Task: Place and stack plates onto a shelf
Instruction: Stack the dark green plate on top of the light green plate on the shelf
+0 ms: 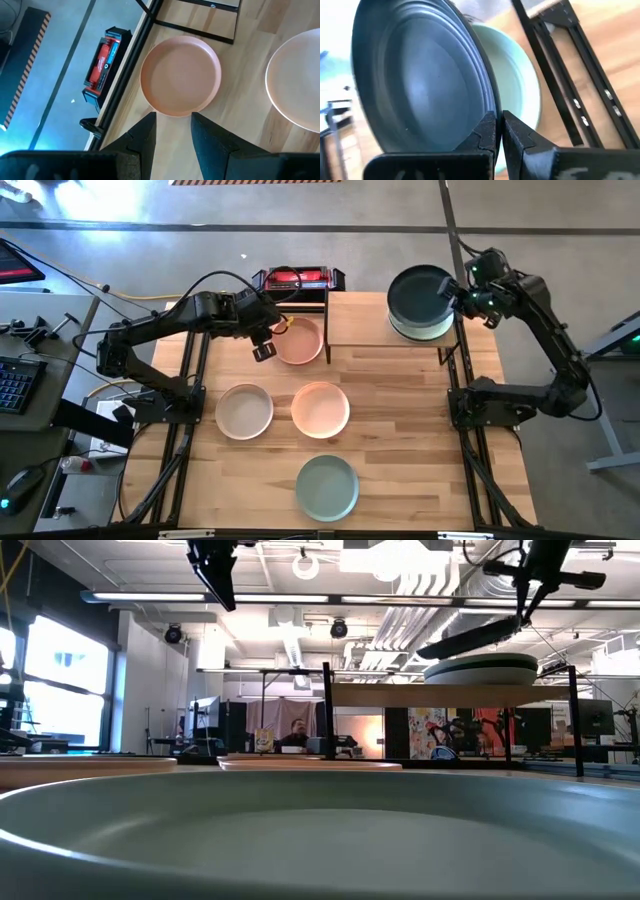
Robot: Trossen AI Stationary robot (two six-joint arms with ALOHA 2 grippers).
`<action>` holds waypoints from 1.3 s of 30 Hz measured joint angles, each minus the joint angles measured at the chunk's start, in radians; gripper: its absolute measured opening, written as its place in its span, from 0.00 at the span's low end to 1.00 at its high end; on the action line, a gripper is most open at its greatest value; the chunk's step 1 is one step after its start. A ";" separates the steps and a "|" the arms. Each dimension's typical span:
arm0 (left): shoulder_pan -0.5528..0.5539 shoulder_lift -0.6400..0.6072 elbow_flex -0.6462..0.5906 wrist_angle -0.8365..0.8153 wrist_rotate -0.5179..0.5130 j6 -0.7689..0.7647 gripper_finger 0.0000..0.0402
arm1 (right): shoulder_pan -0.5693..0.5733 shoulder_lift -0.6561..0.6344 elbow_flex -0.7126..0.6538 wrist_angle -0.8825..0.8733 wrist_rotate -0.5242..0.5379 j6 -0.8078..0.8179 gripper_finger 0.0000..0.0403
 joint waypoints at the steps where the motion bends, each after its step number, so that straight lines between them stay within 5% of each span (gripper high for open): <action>1: 0.000 0.000 0.000 0.000 0.000 0.000 0.28 | 0.000 0.012 0.000 -0.014 0.001 0.003 0.00; 39: 0.000 0.000 0.000 0.001 -0.002 0.033 0.28 | 0.000 0.087 -0.001 -0.088 0.046 0.000 0.00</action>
